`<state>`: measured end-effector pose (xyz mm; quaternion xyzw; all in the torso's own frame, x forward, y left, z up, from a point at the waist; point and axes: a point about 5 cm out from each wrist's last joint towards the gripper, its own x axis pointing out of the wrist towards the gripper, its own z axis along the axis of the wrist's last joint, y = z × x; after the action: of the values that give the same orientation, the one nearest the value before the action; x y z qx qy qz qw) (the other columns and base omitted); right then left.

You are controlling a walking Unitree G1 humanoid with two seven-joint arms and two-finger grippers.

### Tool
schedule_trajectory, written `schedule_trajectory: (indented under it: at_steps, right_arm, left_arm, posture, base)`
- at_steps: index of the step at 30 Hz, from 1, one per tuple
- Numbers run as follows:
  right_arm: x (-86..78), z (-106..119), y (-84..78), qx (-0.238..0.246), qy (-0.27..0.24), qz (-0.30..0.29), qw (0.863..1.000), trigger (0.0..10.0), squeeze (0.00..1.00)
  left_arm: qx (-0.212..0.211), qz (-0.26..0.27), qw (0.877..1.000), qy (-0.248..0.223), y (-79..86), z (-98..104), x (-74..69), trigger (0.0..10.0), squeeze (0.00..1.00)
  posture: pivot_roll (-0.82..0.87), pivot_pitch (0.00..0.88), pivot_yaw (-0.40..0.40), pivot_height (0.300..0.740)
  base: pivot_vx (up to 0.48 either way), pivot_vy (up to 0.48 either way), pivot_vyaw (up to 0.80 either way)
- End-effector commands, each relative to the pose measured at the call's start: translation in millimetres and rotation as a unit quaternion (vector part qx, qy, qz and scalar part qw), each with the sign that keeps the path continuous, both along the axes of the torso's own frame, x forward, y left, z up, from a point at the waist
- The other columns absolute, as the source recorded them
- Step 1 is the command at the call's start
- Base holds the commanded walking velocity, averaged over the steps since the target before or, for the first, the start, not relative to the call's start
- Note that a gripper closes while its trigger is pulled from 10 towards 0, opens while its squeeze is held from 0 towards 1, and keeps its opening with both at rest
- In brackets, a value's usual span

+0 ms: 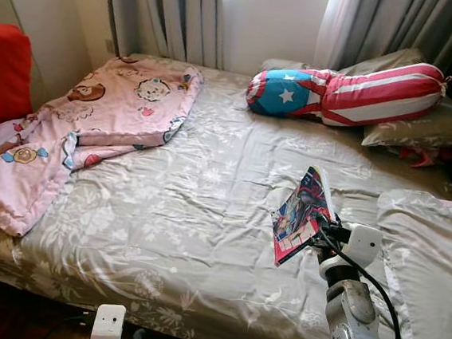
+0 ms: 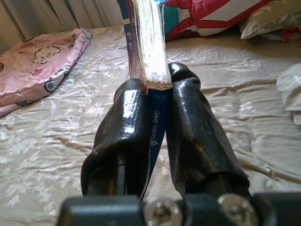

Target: Clean up the room

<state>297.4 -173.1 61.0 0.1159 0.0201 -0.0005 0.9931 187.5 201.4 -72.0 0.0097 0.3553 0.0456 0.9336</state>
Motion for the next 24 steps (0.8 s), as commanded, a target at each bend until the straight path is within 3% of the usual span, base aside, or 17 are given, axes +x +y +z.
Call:
schedule_trajectory:
  at_steps: [1,24]
  right_arm:
    - [4.6,10.1,1.4,0.000,-0.022,0.002,1.000,10.0,0.00]
    - [2.5,8.0,3.5,-0.012,-0.019,0.006,1.000,10.0,0.00]
  left_arm:
    - [-0.001,0.000,1.000,0.010,0.5,-2.2,-3.4,10.0,0.00]
    - [-0.006,-0.005,1.000,0.010,-3.1,-3.3,-4.9,10.0,0.00]
  posture:
    - [0.03,0.000,-0.051,0.740]
    - [0.03,0.000,-0.054,0.740]
  base:
    - [0.251,0.000,0.00]
    - [0.279,0.000,0.00]
